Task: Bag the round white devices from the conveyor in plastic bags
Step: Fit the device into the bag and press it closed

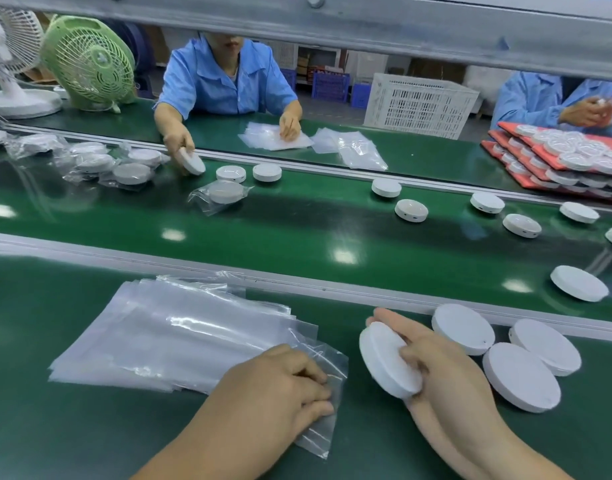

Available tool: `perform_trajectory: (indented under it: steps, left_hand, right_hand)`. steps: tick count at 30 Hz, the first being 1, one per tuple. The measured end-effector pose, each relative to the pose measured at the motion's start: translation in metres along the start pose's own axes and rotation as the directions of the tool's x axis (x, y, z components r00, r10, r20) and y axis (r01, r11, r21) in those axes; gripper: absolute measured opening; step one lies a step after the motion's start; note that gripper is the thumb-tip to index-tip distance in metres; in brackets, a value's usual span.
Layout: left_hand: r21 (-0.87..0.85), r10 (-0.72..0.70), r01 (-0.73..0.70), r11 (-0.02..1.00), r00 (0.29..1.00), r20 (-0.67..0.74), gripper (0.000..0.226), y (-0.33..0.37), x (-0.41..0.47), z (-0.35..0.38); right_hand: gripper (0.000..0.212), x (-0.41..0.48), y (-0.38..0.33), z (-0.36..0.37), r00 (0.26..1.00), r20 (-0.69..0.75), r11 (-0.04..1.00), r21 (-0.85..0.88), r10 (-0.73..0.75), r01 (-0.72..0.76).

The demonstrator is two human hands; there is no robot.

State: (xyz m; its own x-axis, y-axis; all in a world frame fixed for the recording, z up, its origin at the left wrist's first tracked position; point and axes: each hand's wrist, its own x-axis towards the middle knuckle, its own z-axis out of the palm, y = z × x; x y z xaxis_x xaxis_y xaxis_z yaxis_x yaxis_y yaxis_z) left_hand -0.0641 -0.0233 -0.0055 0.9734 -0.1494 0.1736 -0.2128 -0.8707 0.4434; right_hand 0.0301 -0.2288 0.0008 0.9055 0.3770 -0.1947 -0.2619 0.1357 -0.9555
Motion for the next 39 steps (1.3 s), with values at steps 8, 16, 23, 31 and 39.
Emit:
perform_trajectory:
  steps: [8,16,23,31,39]
  left_hand:
    - [-0.141,-0.140,0.111,0.984,0.967,-0.214,0.025,-0.007,-0.002,-0.001]
    - [-0.407,-0.220,0.096,0.908,0.938,-0.269,0.021,0.006,-0.001,-0.005]
    - [-0.617,-0.254,0.072,0.784,0.943,-0.213,0.049,0.021,-0.003,-0.005]
    - [-0.779,-0.537,0.028,0.626,0.741,-0.404,0.041,0.021,0.005,-0.001]
    - [0.208,0.016,0.062,0.976,0.935,-0.354,0.029,-0.032,0.008,-0.013]
  right_hand:
    - [0.032,0.010,0.013,-0.020,0.371,0.683,0.035,-0.452,-0.629,0.891]
    - [0.019,0.007,0.012,-0.008,0.308,0.630,0.046,-0.396,-0.713,0.917]
    - [0.020,-0.011,0.009,0.021,0.645,0.316,0.510,-0.415,-0.695,0.753]
    - [0.022,0.023,-0.029,0.051,0.761,0.516,0.533,-0.547,-0.392,0.645]
    - [0.040,0.181,-0.069,0.034,0.903,0.041,0.495,-0.826,-0.427,0.271]
